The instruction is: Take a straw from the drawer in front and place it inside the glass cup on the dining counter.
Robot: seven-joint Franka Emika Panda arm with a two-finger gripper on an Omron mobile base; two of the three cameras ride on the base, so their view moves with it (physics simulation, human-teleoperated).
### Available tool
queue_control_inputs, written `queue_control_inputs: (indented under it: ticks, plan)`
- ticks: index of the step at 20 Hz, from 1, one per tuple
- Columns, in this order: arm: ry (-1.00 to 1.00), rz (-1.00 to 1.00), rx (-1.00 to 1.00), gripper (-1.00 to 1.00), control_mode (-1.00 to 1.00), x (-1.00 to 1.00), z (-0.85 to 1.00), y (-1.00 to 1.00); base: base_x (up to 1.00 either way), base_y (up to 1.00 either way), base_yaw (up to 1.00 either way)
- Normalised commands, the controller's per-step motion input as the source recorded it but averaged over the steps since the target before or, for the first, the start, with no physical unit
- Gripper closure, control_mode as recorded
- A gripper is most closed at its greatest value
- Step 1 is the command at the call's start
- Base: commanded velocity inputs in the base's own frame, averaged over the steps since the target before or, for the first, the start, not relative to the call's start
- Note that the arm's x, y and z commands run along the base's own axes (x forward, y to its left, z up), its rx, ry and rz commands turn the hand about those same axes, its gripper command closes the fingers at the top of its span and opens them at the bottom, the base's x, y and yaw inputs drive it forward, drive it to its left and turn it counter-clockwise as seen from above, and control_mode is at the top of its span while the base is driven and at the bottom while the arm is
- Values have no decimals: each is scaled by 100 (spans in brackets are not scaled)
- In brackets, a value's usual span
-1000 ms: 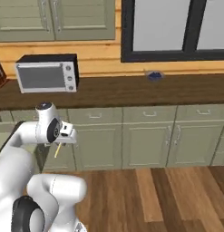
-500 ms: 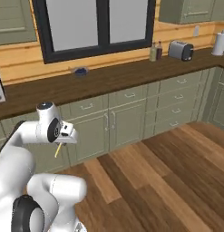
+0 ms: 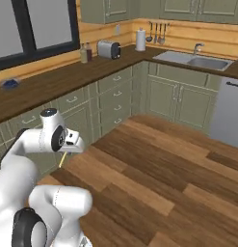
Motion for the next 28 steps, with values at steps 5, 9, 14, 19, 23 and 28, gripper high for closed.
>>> queue_control_inputs:
  ticks: [5,9,14,19,23,28]
  plan:
    - [0,0,0,100,100,0,0,0,0,-32,-59]
    - [0,0,0,100,100,0,0,0,1,-36,-59]
    - [0,0,0,100,100,0,0,0,6,-50,-55]
    - [0,0,0,100,100,0,0,0,0,-85,-44]
    - [0,0,0,100,100,0,0,0,5,-87,-37]
    - [0,0,0,100,100,0,0,0,16,-80,-30]
